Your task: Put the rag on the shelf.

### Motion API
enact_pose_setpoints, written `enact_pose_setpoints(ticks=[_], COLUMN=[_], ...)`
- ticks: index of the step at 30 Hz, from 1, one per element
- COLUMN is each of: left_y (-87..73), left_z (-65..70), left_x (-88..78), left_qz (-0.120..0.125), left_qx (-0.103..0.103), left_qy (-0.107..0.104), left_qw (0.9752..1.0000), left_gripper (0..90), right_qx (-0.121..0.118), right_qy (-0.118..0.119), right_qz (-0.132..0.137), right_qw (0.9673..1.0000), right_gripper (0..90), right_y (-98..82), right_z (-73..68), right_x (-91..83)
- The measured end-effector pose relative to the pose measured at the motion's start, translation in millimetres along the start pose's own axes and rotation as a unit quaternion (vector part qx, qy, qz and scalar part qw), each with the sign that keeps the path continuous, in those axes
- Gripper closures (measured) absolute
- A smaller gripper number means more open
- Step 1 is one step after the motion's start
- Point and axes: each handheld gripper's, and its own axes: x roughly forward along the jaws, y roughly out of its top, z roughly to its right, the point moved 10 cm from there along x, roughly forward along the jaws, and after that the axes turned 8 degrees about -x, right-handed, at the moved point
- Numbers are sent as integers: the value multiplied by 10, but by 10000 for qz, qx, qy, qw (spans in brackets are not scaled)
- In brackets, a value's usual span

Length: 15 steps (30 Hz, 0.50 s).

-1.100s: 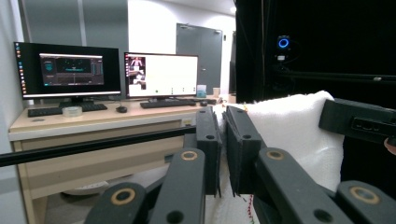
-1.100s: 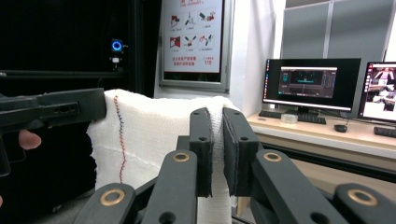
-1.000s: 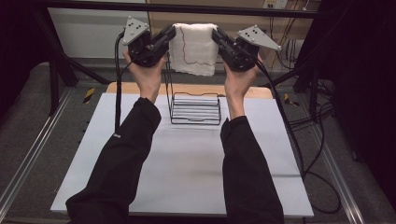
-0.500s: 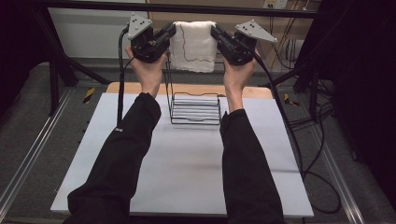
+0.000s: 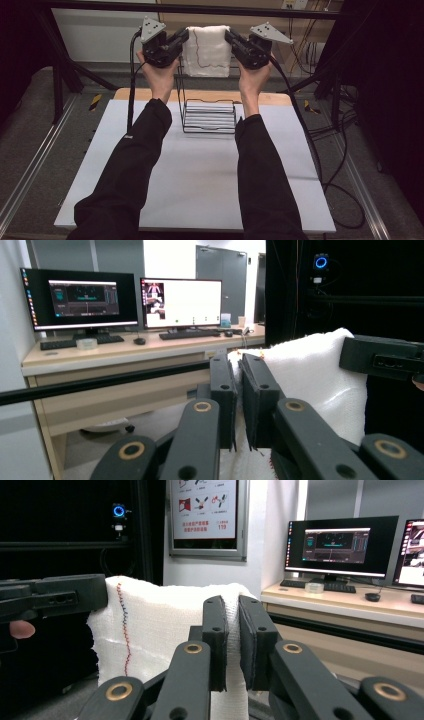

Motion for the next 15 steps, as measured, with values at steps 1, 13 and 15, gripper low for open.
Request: enact_pose_setpoints(ticks=[1, 13, 15], left_y=[-25, -149, -174], left_z=[-5, 17, 13], left_x=[3, -30, -39], left_qz=[-44, -153, -175], left_qx=[-13, 37, 40], left_qy=[-1, -98, -109], left_qw=[10000, 9998, 9998], left_gripper=[841, 841, 841], right_qx=[5, -71, -81], right_qy=[12, 77, 104], right_qz=[-24, -171, -179], right_qw=[10000, 9998, 9998], right_gripper=[828, 826, 827], right_y=[-28, -135, -166], right_z=[-4, -3, -14], right_x=[1, -35, -51])
